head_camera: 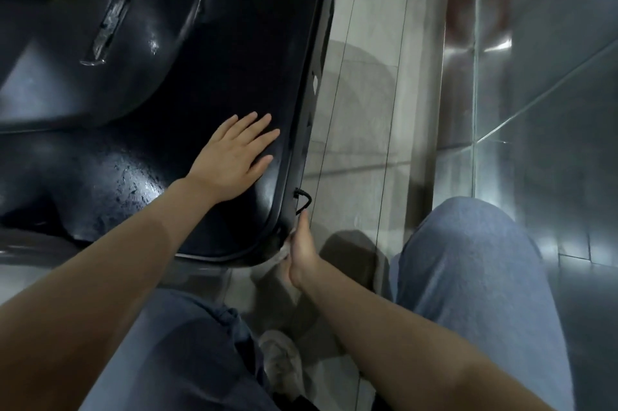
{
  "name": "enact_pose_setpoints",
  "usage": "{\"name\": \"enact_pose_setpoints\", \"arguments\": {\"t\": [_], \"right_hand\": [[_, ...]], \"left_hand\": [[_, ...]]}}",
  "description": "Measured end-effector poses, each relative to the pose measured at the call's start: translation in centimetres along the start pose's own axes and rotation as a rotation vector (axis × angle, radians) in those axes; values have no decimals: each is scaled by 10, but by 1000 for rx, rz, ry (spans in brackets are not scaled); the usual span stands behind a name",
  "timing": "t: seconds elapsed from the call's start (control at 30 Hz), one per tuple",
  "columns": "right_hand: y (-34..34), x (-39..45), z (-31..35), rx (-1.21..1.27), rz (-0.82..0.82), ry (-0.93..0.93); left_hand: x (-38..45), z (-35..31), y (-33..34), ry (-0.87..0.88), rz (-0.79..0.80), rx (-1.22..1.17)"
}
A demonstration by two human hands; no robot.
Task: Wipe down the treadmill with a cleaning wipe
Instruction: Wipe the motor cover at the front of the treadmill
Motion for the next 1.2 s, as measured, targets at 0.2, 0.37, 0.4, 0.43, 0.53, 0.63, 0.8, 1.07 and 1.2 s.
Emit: {"name": "enact_pose_setpoints", "arguments": {"t": [0.2, 0.37, 0.4, 0.43, 0.53, 0.63, 0.8, 1.07, 1.2], "right_hand": [[8, -3, 22, -174, -233, -259], [-3, 14, 6, 24, -178, -37], [0, 11, 8, 23, -191, -78], [3, 8, 10, 20, -213, -150], [10, -8, 27, -34, -257, -512], [29, -16, 52, -280, -160, -767], [48, 17, 114, -478, -222, -876], [34, 43, 136, -219, -129, -555], [62, 34, 159, -382, -131, -838]], "left_hand": [[4, 2, 1, -19, -32, -20], [16, 2, 0, -29, -41, -24], [21, 2, -1, -38, -45, -38], [26, 3, -2, -47, -50, -56], [50, 8, -6, -62, -63, -89], [81, 15, -11, -45, -64, -68], [106, 28, -6, -42, -34, 9], [105, 24, -2, -58, -60, 100], [105, 25, 0, -55, -70, 106]]}}
Point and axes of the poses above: each hand's wrist, its own x-axis towards the middle knuckle, its own y-axis out of the palm, z = x × y, the point moved 5 cm from there along x, towards the middle knuckle, and after that the axes turned 4 degrees about -z, right-handed, at the moved point
